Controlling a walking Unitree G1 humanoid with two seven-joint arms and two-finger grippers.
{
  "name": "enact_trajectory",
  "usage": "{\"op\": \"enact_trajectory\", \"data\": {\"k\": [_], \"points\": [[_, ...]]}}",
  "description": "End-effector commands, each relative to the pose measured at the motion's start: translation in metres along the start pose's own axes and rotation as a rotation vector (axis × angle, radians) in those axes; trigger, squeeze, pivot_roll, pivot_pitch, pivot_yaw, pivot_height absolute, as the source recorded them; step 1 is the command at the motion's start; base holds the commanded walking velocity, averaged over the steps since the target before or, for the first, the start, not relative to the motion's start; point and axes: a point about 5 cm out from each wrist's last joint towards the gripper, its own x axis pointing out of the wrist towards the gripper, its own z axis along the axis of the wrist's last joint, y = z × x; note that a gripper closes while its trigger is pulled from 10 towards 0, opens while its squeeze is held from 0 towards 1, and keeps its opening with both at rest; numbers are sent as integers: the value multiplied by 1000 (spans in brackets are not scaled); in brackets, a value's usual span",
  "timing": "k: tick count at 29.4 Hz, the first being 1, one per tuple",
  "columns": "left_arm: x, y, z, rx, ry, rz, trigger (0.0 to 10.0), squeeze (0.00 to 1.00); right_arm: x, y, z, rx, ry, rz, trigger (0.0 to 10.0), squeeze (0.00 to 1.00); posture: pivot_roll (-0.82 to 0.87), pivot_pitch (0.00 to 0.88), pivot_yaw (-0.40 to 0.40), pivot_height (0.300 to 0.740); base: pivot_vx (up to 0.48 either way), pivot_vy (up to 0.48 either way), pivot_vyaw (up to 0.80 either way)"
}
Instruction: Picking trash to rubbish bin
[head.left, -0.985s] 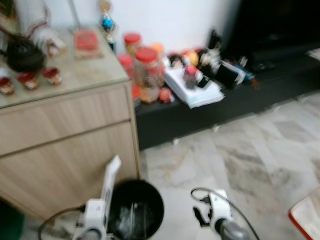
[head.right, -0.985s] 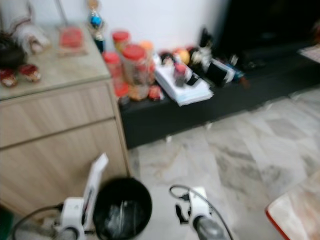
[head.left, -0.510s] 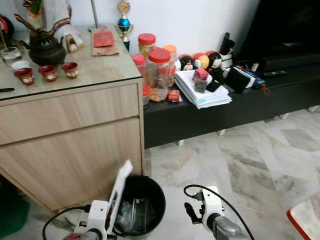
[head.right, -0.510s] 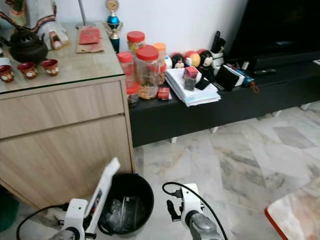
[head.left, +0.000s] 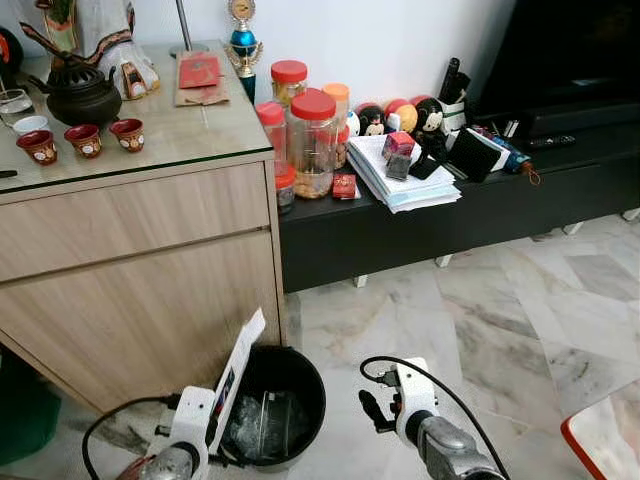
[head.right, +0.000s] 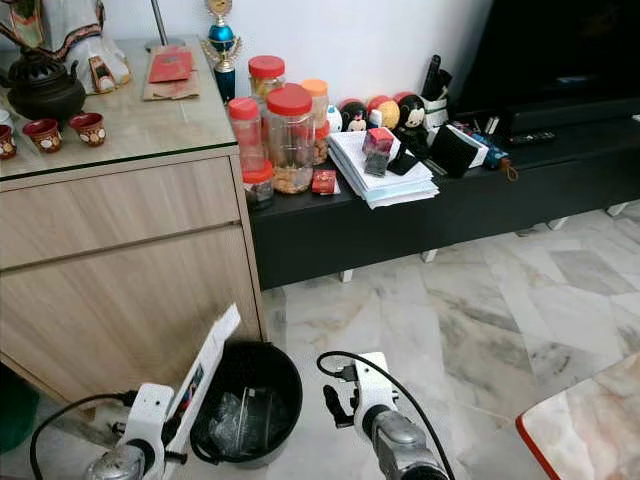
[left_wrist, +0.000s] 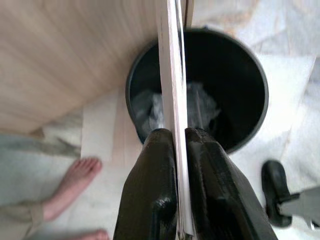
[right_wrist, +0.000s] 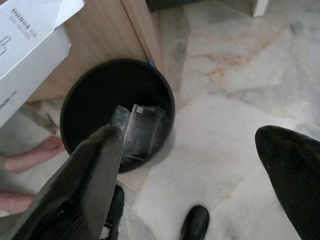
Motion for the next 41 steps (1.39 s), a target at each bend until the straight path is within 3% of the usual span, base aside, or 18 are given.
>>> {"op": "enact_trajectory", "data": {"k": [1, 6, 10, 17, 30, 41], "points": [[2, -3, 6, 12, -29, -20, 10000, 0, 2, 3, 7, -3, -22, 25, 10000, 0, 82, 76, -57, 740, 0, 0, 0], [3, -17, 9, 64, -39, -127, 10000, 0, 4, 9, 15, -22, -42, 83, 10000, 0, 78, 77, -60, 740, 0, 0, 0], [4, -19, 12, 207, -37, -186, 10000, 0, 6, 16, 23, -34, -61, 134, 10000, 0, 77, 78, -62, 740, 0, 0, 0], [3, -2, 18, 294, -47, -151, 10000, 0, 8, 24, 33, -61, -86, 229, 10000, 0, 77, 81, -64, 740, 0, 0, 0], [3, 14, 28, 478, -60, -133, 10000, 0, 8, 30, 43, -97, -109, 327, 10000, 0, 73, 82, -72, 740, 0, 0, 0], [5, 17, 36, 497, -91, -119, 10000, 0, 8, 33, 43, -106, -109, 362, 10000, 0, 69, 67, -68, 740, 0, 0, 0]]}}
